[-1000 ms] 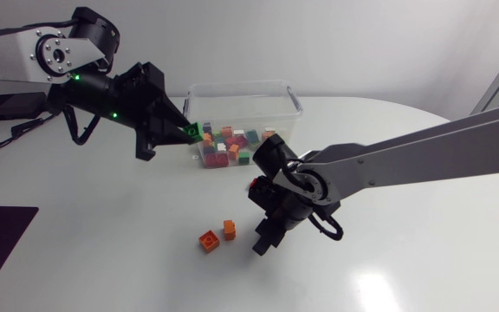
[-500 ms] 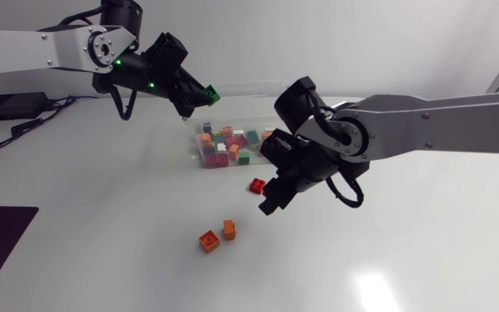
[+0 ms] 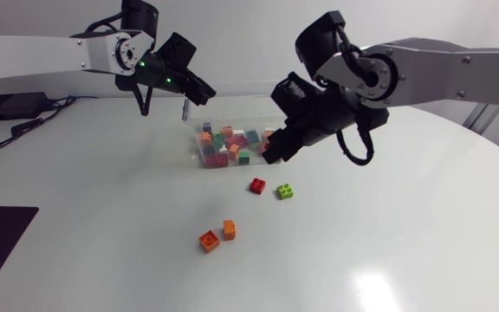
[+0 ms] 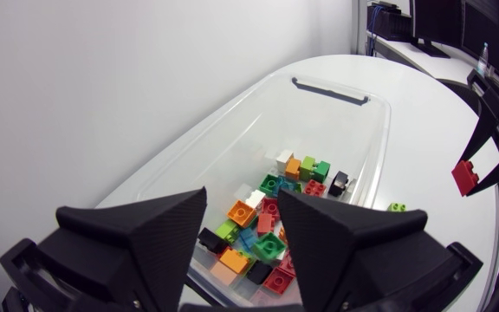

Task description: Place the duplo bricks in the container

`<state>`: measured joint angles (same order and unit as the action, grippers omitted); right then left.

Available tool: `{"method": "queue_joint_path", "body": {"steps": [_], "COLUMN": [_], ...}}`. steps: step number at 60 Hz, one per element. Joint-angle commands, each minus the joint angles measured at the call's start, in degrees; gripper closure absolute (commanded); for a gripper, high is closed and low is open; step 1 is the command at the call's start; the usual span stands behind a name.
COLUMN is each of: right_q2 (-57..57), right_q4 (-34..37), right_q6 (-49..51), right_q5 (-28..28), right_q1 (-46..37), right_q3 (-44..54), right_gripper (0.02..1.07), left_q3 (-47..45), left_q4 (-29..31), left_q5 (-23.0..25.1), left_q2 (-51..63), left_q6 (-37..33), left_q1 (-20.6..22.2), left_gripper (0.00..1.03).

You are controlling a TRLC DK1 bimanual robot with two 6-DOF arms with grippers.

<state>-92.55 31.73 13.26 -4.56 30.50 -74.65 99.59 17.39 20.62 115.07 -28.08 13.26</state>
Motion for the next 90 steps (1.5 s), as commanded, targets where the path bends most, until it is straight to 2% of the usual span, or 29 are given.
{"method": "queue_joint_path", "body": {"steps": [1,2,14,19,38,49,63,75,78,83,85,90], "right_q2": [1.1,1.1,0.0,-0.9,-6.5,-11.4,-16.5,-20.3,-21.6,-23.9,-24.4,-25.2], "right_q4": [1.0,1.0,0.5,-0.2,-5.5,-8.2,-9.7,-10.3,-10.0,-9.0,-8.8,-8.0], "right_q6": [-0.4,-0.4,-0.8,-0.9,-1.4,-1.3,-1.4,-1.7,-1.7,-1.7,-1.7,-1.7], "right_q5": [-0.3,-0.3,-0.3,-0.3,-0.2,-0.3,-0.4,-0.4,-0.4,-0.4,-0.2,0.6], "right_q1": [-1.1,-1.4,-2.8,-2.9,-3.9,-4.4,-4.4,-4.3,-4.3,-4.3,-4.3,-4.2], "right_q3": [-2.7,-3.1,-8.6,-10.6,-18.0,-22.4,-26.7,-30.0,-31.1,-33.5,-34.3,-36.0], "right_gripper": [0.72,0.72,0.72,0.72,0.72,0.72,0.71,0.70,0.59,0.27,0.18,0.11], "left_q3": [5.0,5.4,6.1,3.8,-13.6,-24.7,-38.3,-46.5,-48.0,-50.9,-51.6,-53.3], "left_q4": [2.5,3.0,10.1,11.0,11.6,12.0,12.0,11.9,11.6,11.5,11.4,10.9], "left_q5": [-0.2,-0.2,-0.2,-0.2,-0.3,-0.4,-1.5,-1.7,-1.8,-2.2,-2.8,-4.8], "left_q2": [1.1,1.1,-2.7,-5.6,-21.4,-30.3,-38.1,-42.6,-43.1,-43.3,-43.3,-43.2], "left_q6": [1.5,1.5,1.3,1.0,-4.9,-7.8,-12.0,-13.3,-13.6,-13.6,-13.6,-13.2], "left_q1": [0.5,0.5,0.6,0.6,0.2,1.6,4.0,4.1,4.2,5.3,5.8,8.0], "left_gripper": [0.07,0.04,0.04,0.04,0.04,0.04,0.04,0.04,0.04,0.04,0.04,0.04]}}
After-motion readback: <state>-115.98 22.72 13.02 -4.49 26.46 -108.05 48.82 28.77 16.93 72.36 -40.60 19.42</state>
